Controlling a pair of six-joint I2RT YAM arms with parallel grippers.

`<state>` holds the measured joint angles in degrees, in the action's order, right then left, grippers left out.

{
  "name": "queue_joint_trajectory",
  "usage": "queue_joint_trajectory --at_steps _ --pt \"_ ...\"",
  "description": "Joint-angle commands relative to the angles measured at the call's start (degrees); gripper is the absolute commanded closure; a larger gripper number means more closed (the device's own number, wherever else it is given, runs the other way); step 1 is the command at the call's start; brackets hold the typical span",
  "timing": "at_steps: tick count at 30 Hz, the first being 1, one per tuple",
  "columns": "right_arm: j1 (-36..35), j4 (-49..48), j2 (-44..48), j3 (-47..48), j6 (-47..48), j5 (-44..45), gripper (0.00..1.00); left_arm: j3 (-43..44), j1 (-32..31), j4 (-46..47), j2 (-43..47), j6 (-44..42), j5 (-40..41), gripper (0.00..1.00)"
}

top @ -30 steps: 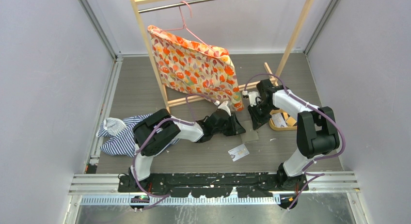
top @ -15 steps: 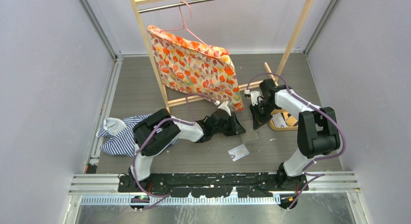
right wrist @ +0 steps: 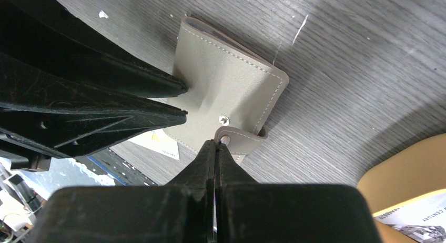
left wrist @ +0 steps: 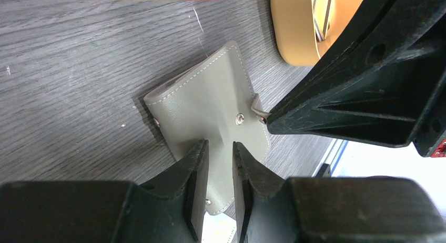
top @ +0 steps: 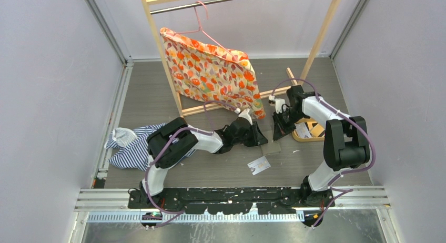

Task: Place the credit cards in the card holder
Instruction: Close the card holder at the center of the board.

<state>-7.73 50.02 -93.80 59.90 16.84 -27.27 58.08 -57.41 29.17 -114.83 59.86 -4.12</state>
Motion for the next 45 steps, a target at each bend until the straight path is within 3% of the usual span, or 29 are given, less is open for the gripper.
queue_joint_trajectory --at_steps 1,15,45 --pt "-0.1 1.8 -0.8 2.0 0.9 -2.3 0.99 1.5 -0.4 -1.4 -1.5 -1.2 0.8 0.75" --pt "-1.8 -0.8 -1.9 1.7 -0.2 3.6 0.99 1.5 -0.4 -1.1 -2.1 -1.0 0.6 0.75" --pt "-4.9 -1.6 -2.0 1.1 -0.1 5.1 0.99 1.6 -0.4 -0.9 -2.3 -0.9 0.4 0.75"
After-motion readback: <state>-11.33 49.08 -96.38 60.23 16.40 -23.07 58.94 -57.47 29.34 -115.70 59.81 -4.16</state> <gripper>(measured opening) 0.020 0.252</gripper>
